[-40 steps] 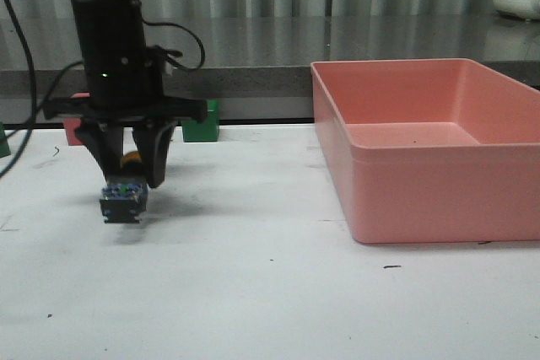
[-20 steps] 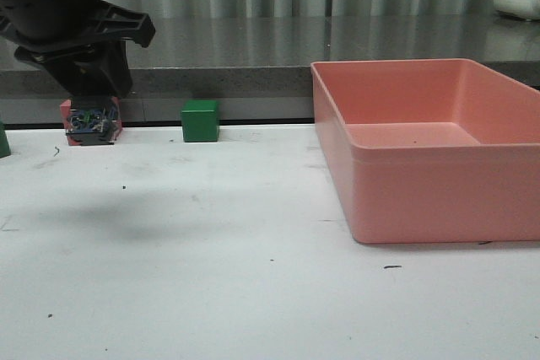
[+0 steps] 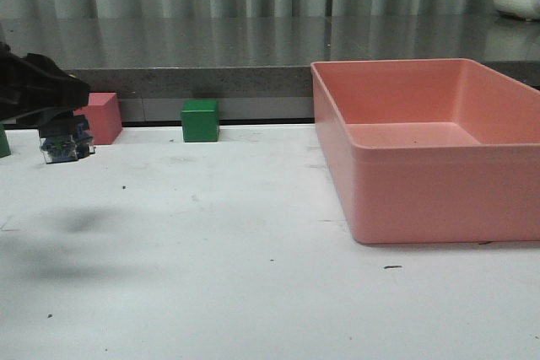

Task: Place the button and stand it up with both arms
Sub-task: 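Move the button nearer the robot and set it upright, cap up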

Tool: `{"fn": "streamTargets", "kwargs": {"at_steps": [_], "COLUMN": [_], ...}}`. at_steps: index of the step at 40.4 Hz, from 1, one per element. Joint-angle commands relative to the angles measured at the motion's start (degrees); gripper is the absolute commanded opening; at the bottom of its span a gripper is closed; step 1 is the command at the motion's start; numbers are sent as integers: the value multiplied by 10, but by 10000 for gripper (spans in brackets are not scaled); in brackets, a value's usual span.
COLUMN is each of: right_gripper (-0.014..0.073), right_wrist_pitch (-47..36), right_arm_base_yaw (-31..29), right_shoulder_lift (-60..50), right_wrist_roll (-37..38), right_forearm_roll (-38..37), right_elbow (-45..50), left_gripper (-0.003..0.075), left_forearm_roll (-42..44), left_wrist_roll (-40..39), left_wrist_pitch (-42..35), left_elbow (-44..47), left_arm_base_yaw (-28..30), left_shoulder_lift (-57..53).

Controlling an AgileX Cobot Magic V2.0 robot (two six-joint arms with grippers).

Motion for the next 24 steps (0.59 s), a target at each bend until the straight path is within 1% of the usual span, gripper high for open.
{"fn": "streamTargets", "kwargs": {"at_steps": [1, 4, 8, 10, 15, 20, 24], "right_gripper": [-68, -68, -68, -68, -68, -68, -68], "right_wrist_pitch": [-45, -45, -45, -45, -45, -45, -45], "right_arm_base_yaw": [-4, -4, -4, -4, -4, -4, -4], "right_shoulder_lift": [6, 6, 6, 6, 6, 6, 6], "right_wrist_roll": [-5, -5, -5, -5, -5, -5, -5], "right_forearm_roll": [-9, -9, -9, -9, -9, -9, -9], "right_elbow": [-13, -13, -13, -13, -13, -13, -13], "left_gripper": [188, 189, 189, 189, 189, 190, 190], "left_forearm_roll": [-14, -32, -55, -58, -60, -85, -85], "left_wrist_roll": [29, 33, 68, 74, 75, 75, 75], "left_wrist_pitch": [-152, -190, -228, -259, -367, -371, -371], "left_elbow": [19, 29, 36, 40, 54, 57, 57], "left_arm_base_yaw": [2, 2, 2, 2, 2, 2, 2], "left_shoulder_lift": [-2, 21, 62, 82, 123, 152, 164]}}
